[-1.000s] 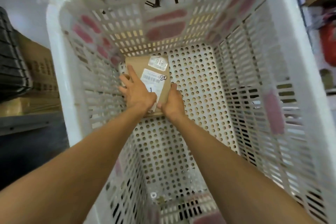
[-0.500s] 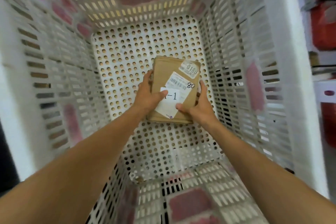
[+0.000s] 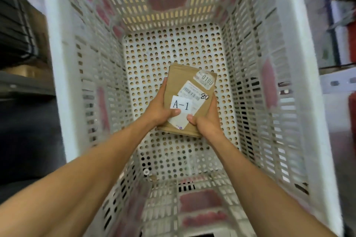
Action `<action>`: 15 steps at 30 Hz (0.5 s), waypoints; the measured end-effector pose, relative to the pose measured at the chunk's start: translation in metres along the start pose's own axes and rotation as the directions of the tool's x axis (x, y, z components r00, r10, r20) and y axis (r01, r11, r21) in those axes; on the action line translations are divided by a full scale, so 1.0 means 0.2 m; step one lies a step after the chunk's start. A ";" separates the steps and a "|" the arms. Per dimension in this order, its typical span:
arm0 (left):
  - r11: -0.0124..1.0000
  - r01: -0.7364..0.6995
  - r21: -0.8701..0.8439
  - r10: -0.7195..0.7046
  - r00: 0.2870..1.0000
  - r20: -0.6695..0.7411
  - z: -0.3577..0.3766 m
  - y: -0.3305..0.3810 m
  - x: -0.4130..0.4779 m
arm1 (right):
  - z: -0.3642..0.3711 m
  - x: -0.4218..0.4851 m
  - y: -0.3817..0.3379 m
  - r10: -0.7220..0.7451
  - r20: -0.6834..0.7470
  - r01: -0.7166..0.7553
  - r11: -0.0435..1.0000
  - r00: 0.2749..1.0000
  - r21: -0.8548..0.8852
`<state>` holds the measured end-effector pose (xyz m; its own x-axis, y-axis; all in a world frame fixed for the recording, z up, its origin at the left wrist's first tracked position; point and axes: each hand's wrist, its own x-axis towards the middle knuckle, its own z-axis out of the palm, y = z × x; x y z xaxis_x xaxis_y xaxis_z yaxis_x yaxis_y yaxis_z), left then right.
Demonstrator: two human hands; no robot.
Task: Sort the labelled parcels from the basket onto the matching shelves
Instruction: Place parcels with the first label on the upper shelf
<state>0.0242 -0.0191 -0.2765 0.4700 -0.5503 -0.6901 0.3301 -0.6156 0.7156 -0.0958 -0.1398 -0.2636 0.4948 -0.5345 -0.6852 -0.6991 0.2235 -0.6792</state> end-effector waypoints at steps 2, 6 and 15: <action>0.999 -0.029 -0.033 0.028 0.999 -0.036 -0.03 0.10 -0.10 | -0.03 -0.06 -0.11 -0.050 0.035 0.051 0.999 0.998 -0.017; 0.990 -0.138 0.004 0.138 0.987 -0.080 -0.08 0.38 -0.36 | -0.13 -0.26 -0.41 -0.182 0.097 0.189 0.979 0.978 -0.070; 0.898 -0.411 0.159 0.436 0.881 -0.185 -0.24 1.12 -1.10 | -0.38 -0.93 -1.09 -0.522 0.099 0.522 0.852 0.847 0.022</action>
<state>0.0350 -0.0087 0.0412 0.7092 -0.6487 -0.2761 -0.0270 -0.4163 0.9088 -0.0754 -0.1510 0.0314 0.8351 -0.4889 -0.2521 -0.3261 -0.0709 -0.9427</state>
